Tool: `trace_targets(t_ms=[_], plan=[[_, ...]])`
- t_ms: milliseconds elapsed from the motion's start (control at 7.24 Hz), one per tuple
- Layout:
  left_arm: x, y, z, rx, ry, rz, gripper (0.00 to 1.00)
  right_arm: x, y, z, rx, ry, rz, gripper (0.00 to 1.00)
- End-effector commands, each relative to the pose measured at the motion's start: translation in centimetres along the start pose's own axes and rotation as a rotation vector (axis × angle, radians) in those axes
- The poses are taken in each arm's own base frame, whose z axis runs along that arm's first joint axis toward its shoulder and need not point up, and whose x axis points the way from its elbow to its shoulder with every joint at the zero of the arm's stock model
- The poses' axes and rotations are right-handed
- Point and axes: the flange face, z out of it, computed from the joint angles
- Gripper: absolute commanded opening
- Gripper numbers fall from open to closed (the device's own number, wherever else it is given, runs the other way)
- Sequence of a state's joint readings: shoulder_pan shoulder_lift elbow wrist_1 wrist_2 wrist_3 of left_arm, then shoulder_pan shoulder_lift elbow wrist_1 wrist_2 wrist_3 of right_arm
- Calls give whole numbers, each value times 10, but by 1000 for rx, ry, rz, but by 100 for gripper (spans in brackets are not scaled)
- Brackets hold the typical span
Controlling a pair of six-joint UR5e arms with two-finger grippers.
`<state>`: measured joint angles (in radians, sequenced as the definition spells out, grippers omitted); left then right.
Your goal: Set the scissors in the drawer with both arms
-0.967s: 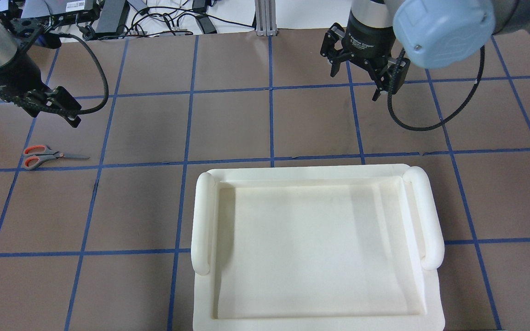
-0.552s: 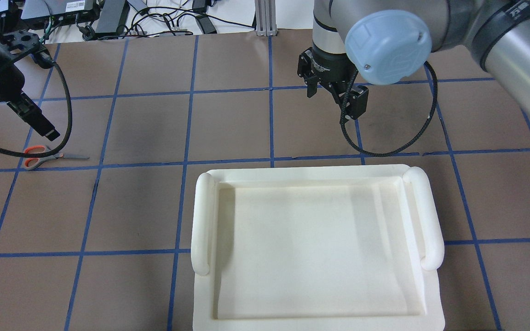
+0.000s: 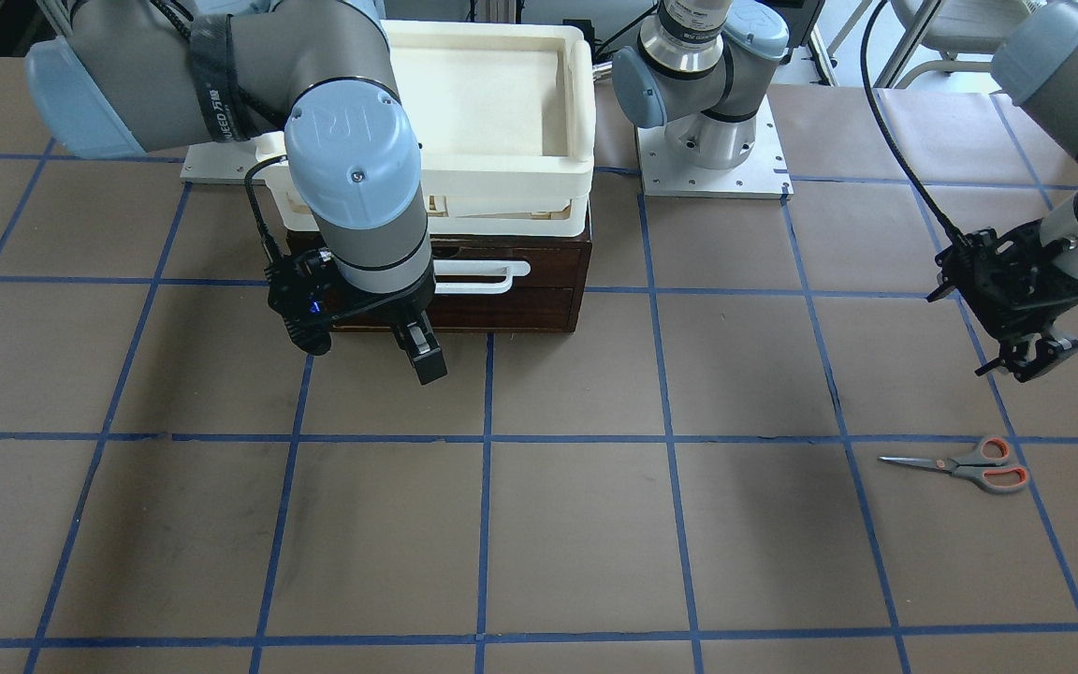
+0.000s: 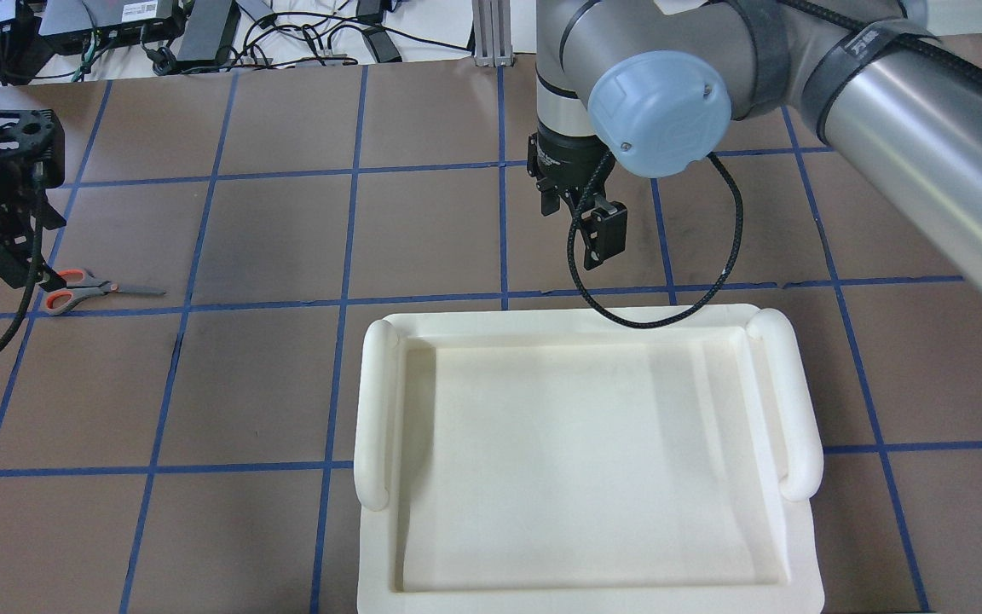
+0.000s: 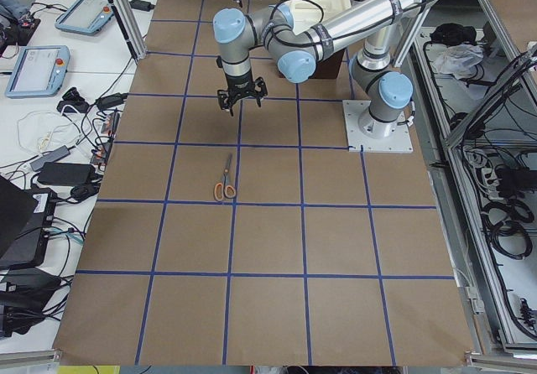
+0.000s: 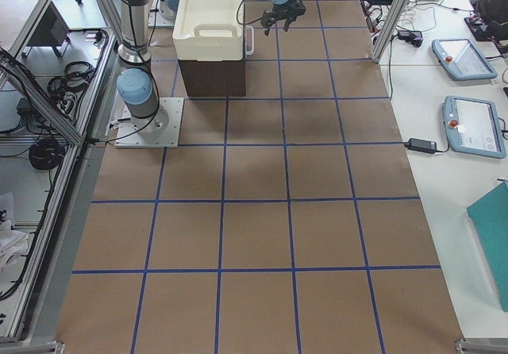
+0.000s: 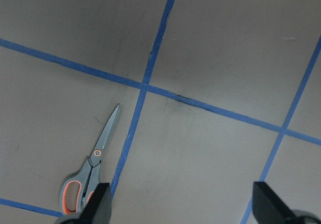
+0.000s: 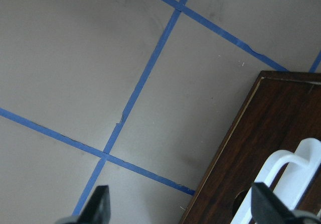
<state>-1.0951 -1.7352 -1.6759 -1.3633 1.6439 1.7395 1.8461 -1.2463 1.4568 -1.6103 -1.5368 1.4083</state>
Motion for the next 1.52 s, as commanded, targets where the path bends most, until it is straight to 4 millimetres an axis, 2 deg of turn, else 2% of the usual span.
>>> trace_targets(t_ms=[0, 414, 552, 829, 1105, 1381], plan=[[-32, 17, 34, -12, -40, 165, 100, -3, 7, 14, -33, 43, 79, 100], [-67, 36, 89, -26, -90, 231, 100, -3, 15, 25, -90, 94, 148, 100], [-78, 48, 107, -36, -119, 264, 100, -6, 17, 30, -89, 103, 158, 100], [-88, 70, 138, -34, -108, 314, 97, -12, 20, 48, -90, 141, 196, 100], [-96, 90, 166, -25, -113, 423, 97, -9, 21, 52, -92, 177, 207, 100], [-104, 85, 192, 31, -141, 473, 98, -7, 21, 54, -94, 197, 208, 100]])
